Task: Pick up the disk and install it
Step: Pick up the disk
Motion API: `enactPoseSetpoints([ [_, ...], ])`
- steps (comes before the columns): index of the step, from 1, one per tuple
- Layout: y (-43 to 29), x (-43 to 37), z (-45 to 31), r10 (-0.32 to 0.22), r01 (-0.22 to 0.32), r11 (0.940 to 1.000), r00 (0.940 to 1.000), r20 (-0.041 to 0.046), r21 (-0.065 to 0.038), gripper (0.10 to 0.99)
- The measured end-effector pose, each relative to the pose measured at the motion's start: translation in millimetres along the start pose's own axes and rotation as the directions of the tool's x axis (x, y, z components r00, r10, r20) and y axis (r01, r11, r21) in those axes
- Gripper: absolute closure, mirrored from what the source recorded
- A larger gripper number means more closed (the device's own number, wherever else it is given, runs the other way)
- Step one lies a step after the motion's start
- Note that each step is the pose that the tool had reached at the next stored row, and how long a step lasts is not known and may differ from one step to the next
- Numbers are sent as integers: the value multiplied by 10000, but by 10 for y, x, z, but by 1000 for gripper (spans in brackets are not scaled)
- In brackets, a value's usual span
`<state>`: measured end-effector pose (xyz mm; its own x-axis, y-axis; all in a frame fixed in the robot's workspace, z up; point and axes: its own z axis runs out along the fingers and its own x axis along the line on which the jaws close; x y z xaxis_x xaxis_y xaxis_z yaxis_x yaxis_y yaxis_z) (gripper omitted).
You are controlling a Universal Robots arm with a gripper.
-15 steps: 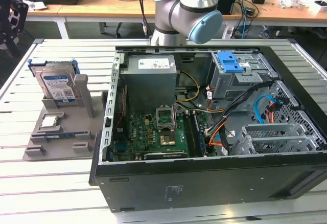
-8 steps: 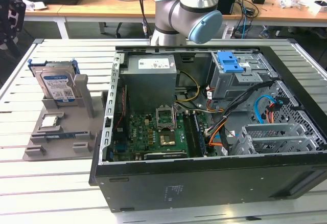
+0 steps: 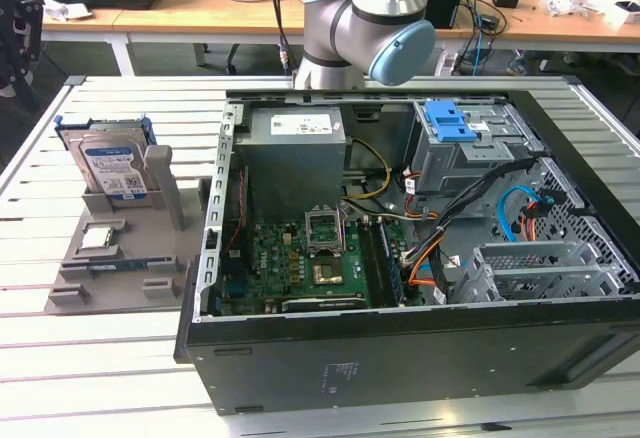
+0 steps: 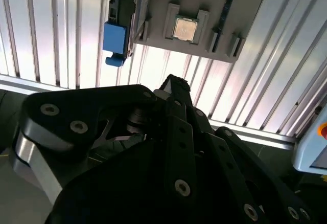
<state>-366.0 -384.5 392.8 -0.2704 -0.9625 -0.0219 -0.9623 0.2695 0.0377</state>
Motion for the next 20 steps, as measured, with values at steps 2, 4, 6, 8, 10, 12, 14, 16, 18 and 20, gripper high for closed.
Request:
enactPoseSetpoints([
  [2, 0, 0, 1, -557, 557, 9984, 9984, -21, -12, 984],
  [4, 0, 0, 0, -950, 950, 9955, 9955, -35, -23, 984],
  [6, 0, 0, 1, -1528, 1528, 9883, 9882, -55, -38, 984],
  [8, 0, 0, 1, -1863, 1862, 9825, 9825, -67, -48, 984],
  [10, 0, 0, 1, -2249, 2249, 9744, 9743, -79, -59, 984],
  [12, 0, 0, 1, -2328, 2328, 9725, 9725, -83, -61, 984],
  [14, 0, 0, 2, -2333, 2333, 9724, 9724, -83, -61, 984],
  [16, 0, 0, 1, -2337, 2337, 9723, 9723, -83, -62, 984],
  [18, 0, 0, 2, -2341, 2341, 9722, 9722, -83, -62, 976],
  [20, 0, 0, 1, -2346, 2345, 9721, 9721, -83, -62, 855],
])
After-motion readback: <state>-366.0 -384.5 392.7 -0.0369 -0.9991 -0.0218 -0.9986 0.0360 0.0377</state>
